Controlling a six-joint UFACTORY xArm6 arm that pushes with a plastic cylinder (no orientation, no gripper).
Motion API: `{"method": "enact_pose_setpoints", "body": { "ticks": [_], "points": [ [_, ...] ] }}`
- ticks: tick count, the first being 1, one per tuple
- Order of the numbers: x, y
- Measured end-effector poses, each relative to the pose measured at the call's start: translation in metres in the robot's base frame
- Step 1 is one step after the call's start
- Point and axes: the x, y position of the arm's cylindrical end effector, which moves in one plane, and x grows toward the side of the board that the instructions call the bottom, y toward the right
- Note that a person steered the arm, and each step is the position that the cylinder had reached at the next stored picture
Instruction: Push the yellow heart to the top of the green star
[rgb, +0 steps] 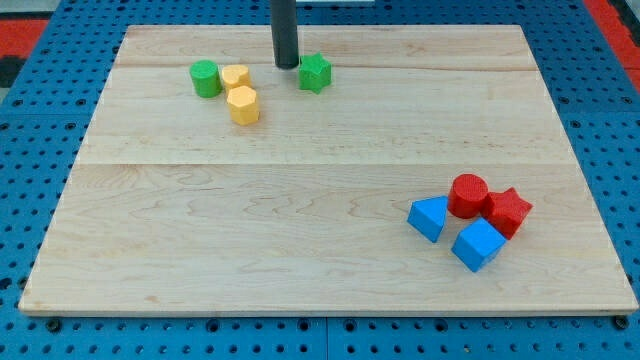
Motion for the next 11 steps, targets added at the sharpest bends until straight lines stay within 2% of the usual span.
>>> {"method": "enact_pose_setpoints", "body": {
  "ticks": [1, 2, 3, 4, 5, 6, 7, 8, 9, 10, 11],
  "points": [
    [-0.011, 0.03],
    [0.081, 0.045],
    [0.137, 0.05],
    [0.09, 0.076],
    [0.024, 0.039],
    [0.007, -0.062],
    [0.008, -0.139],
    [0.035, -0.131],
    [0.066, -0.023],
    [0.091, -0.002],
    [0.055, -0.005]
  ]
}}
